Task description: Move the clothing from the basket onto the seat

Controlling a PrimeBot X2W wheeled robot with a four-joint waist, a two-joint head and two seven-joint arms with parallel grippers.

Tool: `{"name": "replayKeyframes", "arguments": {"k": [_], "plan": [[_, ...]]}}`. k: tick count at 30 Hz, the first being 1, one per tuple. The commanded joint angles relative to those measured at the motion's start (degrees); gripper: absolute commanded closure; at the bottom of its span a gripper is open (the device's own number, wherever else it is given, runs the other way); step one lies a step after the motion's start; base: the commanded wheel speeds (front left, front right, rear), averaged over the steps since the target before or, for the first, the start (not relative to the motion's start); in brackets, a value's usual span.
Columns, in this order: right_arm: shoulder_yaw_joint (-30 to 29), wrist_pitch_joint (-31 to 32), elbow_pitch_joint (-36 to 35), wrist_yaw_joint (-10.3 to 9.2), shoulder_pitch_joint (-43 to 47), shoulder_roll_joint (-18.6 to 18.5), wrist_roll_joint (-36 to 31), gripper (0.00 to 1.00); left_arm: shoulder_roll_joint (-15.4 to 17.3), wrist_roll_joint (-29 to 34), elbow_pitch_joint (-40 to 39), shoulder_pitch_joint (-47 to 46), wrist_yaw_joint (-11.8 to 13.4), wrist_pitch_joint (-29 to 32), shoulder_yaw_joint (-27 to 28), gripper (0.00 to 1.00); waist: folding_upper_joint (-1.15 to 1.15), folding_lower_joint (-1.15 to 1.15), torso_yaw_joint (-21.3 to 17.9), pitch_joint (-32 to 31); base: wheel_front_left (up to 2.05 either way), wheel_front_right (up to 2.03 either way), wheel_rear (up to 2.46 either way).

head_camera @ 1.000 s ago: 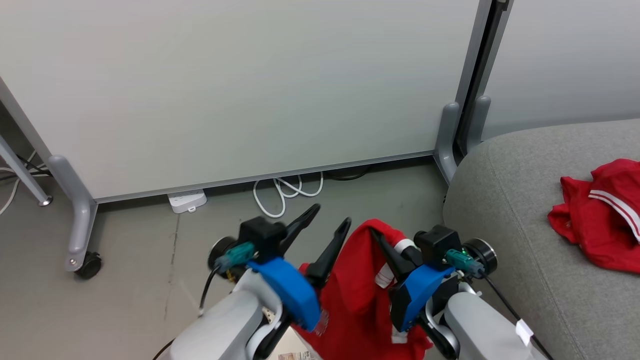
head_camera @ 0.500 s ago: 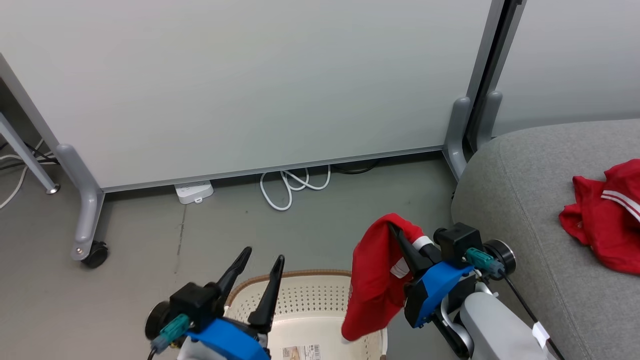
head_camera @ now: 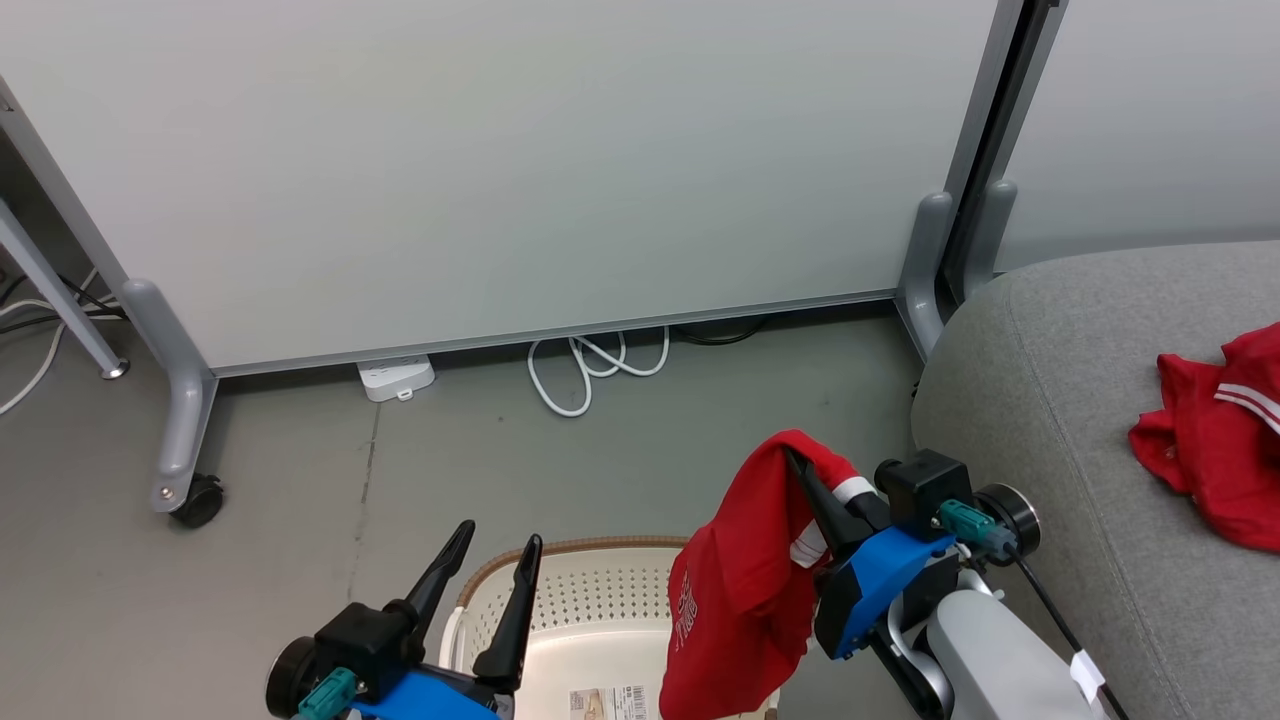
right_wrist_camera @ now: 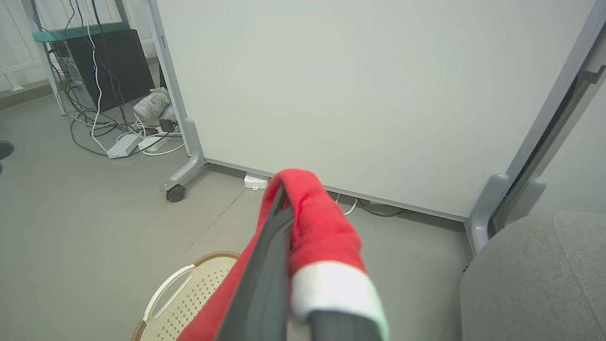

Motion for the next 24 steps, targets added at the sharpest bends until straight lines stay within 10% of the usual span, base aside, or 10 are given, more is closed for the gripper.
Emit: {"name": "replayKeyframes", "arguments": {"k": [1,13,24], "plan": [[-0.1,0.0,-0.5,-0.06,0.6,0.2,-0.3,1.0,-0.1,0.7,0.3,0.6,-0.4,-0.2,0.8,0.0,0.0,0.0,-0.1,0.0,0.0,0.0,0.0],[0.0,0.5,-1.2,-0.06,0.8,0.5,-0.3,1.0,-2.6,3.6,1.4,1.3,-2.2,-0.2,3.9,0.0,0.0,0.0,-2.1,0.4,0.0,0.0,0.0],[0.6,0.5,-1.3,-0.06,-0.1,0.5,-0.3,1.0,-3.3,5.3,1.2,0.8,-3.1,-0.2,5.4,0.0,0.0,0.0,-11.6,1.3,0.0,0.0,0.0]]}}
